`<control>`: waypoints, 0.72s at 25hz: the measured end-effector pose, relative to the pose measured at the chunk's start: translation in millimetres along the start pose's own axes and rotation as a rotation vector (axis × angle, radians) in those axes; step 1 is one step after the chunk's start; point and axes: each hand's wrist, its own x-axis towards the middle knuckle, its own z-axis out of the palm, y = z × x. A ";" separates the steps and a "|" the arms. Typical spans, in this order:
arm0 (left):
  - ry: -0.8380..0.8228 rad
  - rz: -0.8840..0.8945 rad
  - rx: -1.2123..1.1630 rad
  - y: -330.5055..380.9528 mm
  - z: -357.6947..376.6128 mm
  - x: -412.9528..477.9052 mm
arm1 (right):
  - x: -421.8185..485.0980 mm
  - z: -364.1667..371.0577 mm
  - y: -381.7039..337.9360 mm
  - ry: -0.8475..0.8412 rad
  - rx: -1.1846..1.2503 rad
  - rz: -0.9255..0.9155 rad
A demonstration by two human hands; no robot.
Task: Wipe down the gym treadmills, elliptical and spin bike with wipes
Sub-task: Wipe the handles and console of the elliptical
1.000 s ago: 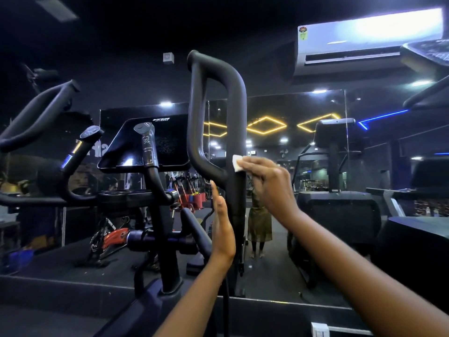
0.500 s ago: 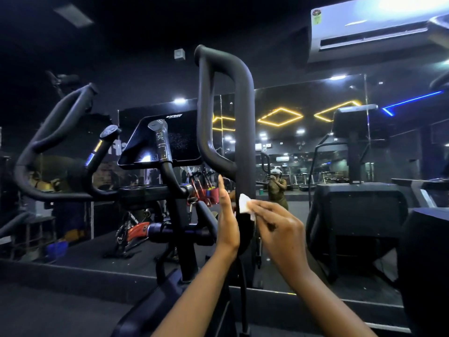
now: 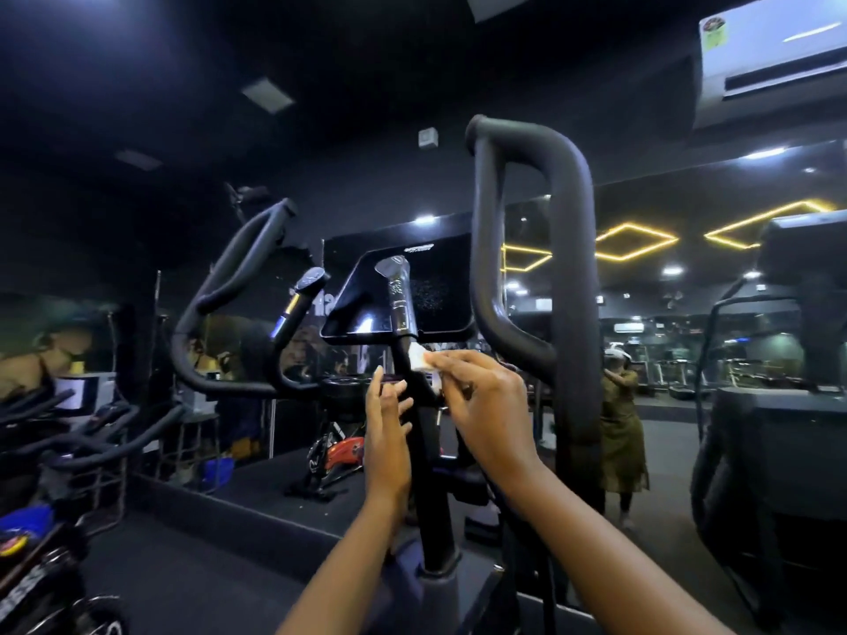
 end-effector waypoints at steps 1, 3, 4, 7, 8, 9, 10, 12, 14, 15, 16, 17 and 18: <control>0.025 0.010 0.028 0.2 -7.5 13.4 | 10.0 12.2 5.3 -0.009 -0.004 -0.006; 0.073 0.045 0.076 -1.4 -18.7 46.1 | 33.7 38.6 16.7 0.007 0.012 0.045; 0.089 0.055 0.091 -4.2 -22.1 64.8 | 45.0 51.5 22.8 0.021 0.031 0.102; 0.106 0.050 0.082 -13.5 -19.8 112.5 | 71.6 91.7 43.4 0.056 0.075 0.306; 0.094 0.049 0.072 -14.6 -15.1 119.5 | 77.7 97.3 49.4 0.073 0.077 0.358; 0.084 0.048 0.055 -17.5 -10.9 128.7 | 85.4 106.6 57.7 0.087 0.071 0.382; 0.062 0.058 0.044 -22.3 -8.4 139.5 | 94.8 118.0 67.1 0.097 0.055 0.388; 0.017 0.045 0.010 -34.0 -1.6 163.5 | 118.9 135.9 86.1 0.132 -0.015 0.398; -0.009 0.013 -0.051 -45.0 7.5 187.4 | 142.9 147.6 105.1 0.173 -0.083 0.392; -0.023 0.003 -0.069 -48.7 12.4 197.2 | 154.4 151.0 114.5 0.191 -0.108 0.381; -0.037 -0.006 -0.085 -53.3 17.0 206.0 | 165.3 152.7 123.6 0.201 -0.124 0.373; -0.053 -0.016 -0.116 -54.3 21.5 209.9 | 174.7 152.6 131.5 0.193 -0.129 0.369; -0.077 -0.018 -0.156 -55.7 25.5 211.5 | 183.0 152.6 138.4 0.169 -0.129 0.362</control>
